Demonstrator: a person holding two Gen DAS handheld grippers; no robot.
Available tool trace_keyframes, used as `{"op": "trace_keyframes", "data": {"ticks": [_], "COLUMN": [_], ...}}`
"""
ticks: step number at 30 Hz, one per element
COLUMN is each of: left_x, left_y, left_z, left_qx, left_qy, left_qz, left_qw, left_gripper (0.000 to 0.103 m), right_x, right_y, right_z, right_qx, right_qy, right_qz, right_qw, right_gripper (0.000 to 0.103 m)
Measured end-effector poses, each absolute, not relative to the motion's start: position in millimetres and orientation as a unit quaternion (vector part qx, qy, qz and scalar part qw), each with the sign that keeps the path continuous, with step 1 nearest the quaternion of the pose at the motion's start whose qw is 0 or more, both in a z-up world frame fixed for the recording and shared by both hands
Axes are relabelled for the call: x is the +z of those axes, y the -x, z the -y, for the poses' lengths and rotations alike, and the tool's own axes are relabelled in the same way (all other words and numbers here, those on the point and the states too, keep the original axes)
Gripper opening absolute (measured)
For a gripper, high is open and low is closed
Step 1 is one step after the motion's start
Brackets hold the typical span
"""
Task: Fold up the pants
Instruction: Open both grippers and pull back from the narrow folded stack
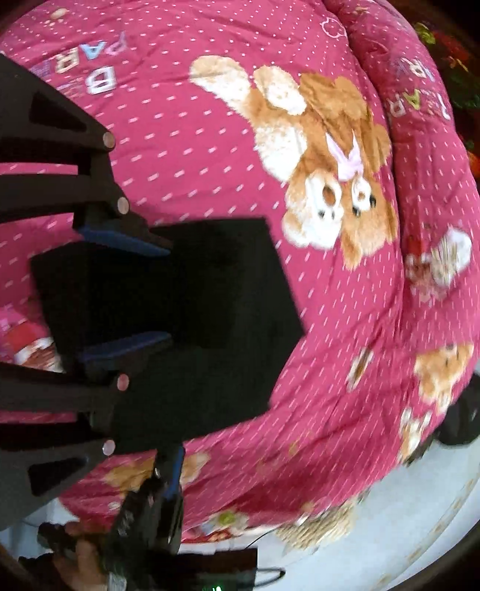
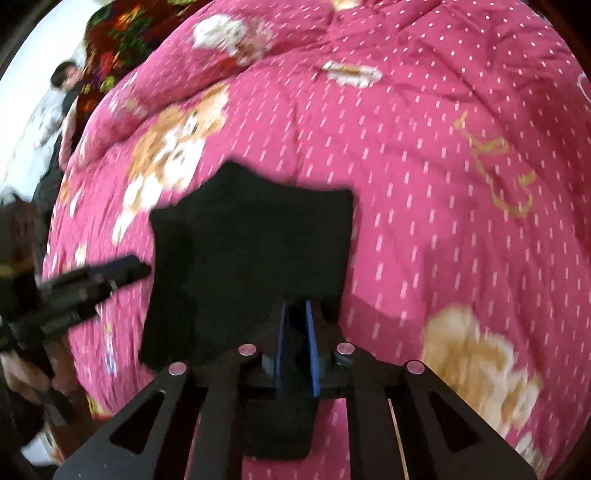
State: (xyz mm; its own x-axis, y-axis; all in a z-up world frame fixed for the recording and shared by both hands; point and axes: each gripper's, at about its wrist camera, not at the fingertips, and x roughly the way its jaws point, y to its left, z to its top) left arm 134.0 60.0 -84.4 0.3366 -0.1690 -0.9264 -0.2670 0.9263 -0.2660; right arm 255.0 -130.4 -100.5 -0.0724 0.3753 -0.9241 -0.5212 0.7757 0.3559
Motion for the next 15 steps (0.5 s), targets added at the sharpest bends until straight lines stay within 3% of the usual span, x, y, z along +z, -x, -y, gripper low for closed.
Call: {"op": "trace_keyframes", "data": {"ticks": [9,15], "left_x": [-120.8,-102.6], "left_y": [-97.8,-94.6], "left_z": [-12.0,-22.0], "left_qx": [0.005,0.022], "left_qy": [0.134,0.138], "left_qz": [-0.635,-0.626], "left_qw": [0.761,0.767], "left_gripper": [0.045,0.045], "right_x": [-111.4,-84.2], "right_y": [-212.5,-202.9], "right_z": [147.7,143.4], "right_qx": [0.307,0.325], "right_qy": [0.089,0.095], "right_qz": [-0.667,-0.642], "right_qw": [0.673,0.688], "right_gripper": [0.013,0.013]}}
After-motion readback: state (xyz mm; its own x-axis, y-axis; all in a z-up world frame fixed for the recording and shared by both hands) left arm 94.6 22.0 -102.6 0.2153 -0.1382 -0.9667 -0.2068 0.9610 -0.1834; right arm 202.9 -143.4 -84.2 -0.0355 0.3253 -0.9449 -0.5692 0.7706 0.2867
